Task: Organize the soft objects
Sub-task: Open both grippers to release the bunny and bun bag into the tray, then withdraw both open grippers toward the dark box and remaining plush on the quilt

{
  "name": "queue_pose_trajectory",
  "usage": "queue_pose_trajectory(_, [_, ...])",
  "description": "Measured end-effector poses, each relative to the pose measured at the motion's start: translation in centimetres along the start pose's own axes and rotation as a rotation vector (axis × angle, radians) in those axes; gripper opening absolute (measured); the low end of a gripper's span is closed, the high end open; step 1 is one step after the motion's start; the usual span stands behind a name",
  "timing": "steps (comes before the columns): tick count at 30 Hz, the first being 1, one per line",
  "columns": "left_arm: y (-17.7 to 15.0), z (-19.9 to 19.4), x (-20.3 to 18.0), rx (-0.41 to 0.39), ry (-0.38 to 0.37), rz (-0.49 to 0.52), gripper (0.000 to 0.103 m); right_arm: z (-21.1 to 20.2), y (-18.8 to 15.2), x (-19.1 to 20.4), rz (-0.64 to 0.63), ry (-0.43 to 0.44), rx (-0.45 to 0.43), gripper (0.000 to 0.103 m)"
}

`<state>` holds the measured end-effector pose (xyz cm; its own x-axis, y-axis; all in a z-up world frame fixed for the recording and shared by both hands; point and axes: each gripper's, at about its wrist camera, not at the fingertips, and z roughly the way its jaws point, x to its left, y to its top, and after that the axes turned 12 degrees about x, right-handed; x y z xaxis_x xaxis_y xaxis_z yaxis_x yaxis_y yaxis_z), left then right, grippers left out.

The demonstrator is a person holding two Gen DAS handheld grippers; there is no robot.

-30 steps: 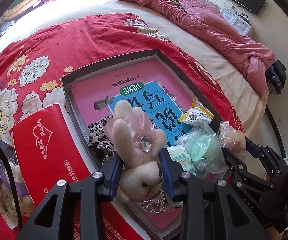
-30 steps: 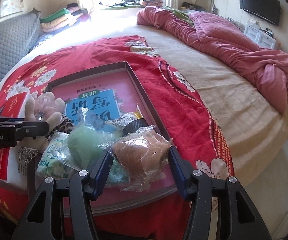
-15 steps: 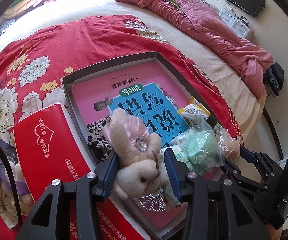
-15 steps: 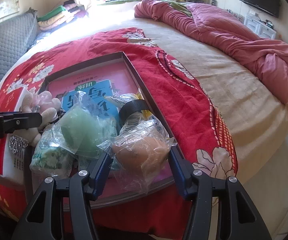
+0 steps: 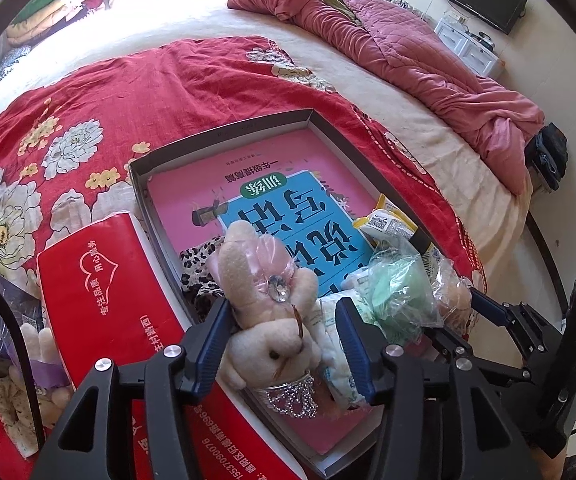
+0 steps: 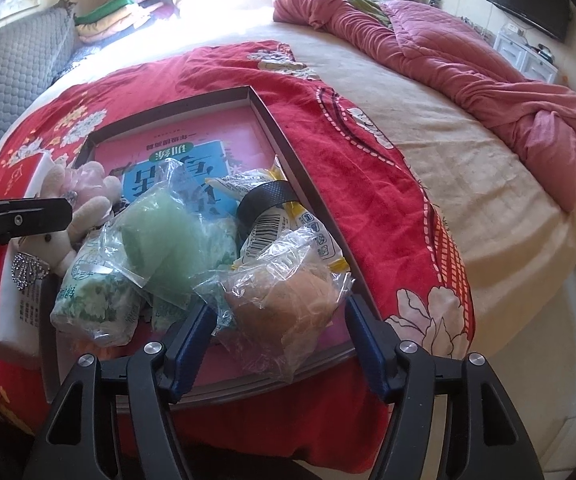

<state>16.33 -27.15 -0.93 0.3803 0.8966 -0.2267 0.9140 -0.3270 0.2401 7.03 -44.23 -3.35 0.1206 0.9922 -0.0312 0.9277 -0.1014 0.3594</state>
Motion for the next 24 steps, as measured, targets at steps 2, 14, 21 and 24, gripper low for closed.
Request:
queue_pose_trajectory(2, [0.0, -0.1, 0.0, -0.001, 0.002, 0.002, 0.053, -0.4, 0.0, -0.2, 0.01, -0.004, -0.013, 0.071])
queue_pose_trajectory(14, [-0.6, -1.0, -0.2, -0.016, 0.005, 0.017, 0.055, -2.3, 0.4, -1.2, 0.076, 0.025, -0.085, 0.075])
queue_pose_trajectory(21, [-0.9, -1.5, -0.4, -0.025, 0.004, 0.033, 0.06, -3.5, 0.5, -1.8, 0.121, 0.032, -0.127, 0.076])
queue_pose_trajectory(24, [-1.0, -1.8, -0.5, -0.029, 0.004, 0.036, 0.06, -3.9, 0.6, -2.3, 0.154, 0.025, -0.143, 0.076])
